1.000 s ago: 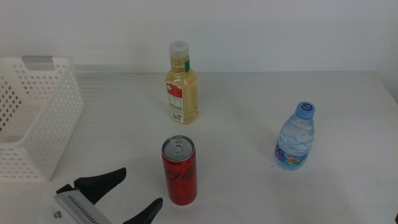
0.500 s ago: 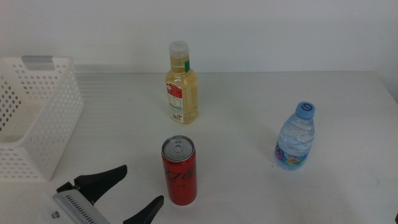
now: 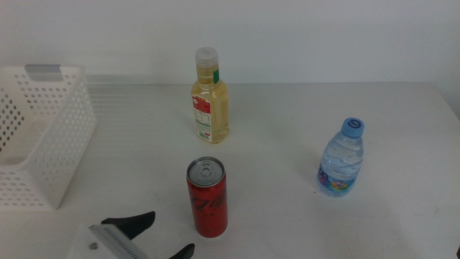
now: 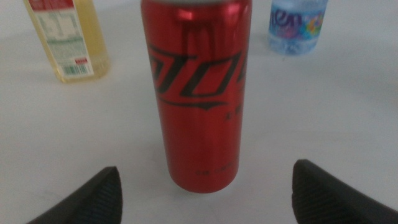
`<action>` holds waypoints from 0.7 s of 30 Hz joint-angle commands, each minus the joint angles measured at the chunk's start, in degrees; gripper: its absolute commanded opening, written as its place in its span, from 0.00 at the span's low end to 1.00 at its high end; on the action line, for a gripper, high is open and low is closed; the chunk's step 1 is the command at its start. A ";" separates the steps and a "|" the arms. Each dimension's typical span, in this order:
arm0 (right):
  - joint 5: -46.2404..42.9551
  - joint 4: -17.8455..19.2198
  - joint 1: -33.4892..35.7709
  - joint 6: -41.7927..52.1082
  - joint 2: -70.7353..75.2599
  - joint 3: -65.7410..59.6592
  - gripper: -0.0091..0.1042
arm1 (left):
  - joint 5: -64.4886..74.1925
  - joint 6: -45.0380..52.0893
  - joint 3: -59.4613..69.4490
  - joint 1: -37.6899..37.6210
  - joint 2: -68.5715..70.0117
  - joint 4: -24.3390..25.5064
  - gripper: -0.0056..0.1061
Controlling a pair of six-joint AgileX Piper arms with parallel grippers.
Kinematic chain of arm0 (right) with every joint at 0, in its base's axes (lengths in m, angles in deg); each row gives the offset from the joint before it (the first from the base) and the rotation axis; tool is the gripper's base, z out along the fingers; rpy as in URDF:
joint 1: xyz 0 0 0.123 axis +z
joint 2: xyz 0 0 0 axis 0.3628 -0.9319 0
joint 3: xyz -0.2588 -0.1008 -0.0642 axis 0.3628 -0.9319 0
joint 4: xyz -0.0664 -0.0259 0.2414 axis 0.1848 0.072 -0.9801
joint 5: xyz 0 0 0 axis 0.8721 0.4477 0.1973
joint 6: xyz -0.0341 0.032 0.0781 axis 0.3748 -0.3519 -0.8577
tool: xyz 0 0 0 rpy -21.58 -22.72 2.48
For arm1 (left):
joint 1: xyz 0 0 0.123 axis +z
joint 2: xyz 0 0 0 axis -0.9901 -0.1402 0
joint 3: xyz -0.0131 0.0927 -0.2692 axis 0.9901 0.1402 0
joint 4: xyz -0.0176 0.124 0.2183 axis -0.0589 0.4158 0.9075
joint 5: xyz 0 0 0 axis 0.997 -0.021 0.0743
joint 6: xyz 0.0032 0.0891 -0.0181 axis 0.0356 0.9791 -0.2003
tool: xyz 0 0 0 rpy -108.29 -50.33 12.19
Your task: Use arms to grab the bottles and put them into the dustbin to the left of the table.
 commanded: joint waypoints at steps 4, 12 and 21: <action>-3.95 0.35 -0.31 0.57 1.55 0.39 0.84 | -10.38 -0.53 -3.96 -0.32 -2.97 0.21 0.86; -3.95 0.35 -0.31 0.57 1.55 0.39 0.84 | -10.33 0.38 -7.86 -0.25 -5.81 0.21 0.86; -3.95 0.35 -0.31 0.57 1.55 0.39 0.84 | -10.33 -1.17 -14.41 -0.25 -11.34 0.28 0.86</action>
